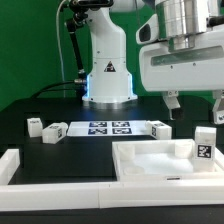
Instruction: Assemble square table
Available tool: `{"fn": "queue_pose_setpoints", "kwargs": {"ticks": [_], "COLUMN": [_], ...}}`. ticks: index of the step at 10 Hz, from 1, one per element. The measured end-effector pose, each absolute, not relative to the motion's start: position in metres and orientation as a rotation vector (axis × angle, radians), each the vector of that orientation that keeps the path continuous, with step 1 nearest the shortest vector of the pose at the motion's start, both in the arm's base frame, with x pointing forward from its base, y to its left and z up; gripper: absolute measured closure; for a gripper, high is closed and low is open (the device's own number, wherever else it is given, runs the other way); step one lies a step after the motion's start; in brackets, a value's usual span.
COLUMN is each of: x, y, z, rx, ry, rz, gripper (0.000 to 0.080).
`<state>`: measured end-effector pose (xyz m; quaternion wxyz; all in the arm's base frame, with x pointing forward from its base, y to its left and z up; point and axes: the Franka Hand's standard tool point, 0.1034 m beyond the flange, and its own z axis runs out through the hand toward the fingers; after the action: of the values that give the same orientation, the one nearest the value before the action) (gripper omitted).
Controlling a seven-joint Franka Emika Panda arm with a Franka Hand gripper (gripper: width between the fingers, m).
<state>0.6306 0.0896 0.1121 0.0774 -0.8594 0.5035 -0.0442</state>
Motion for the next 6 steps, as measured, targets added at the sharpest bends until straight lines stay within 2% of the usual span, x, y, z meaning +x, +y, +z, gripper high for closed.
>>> {"fn": "queue_pose_setpoints", "kwargs": {"ticks": [3,6], "x": [0.630,0.605], "y": [0.090,0.104], "z": [0.112,0.120], "rx": [-2.596,-2.665], "ry": [1.474,1.334], "rz": [-0.135,-0.143], "gripper": [0.0151,0.0151]}}
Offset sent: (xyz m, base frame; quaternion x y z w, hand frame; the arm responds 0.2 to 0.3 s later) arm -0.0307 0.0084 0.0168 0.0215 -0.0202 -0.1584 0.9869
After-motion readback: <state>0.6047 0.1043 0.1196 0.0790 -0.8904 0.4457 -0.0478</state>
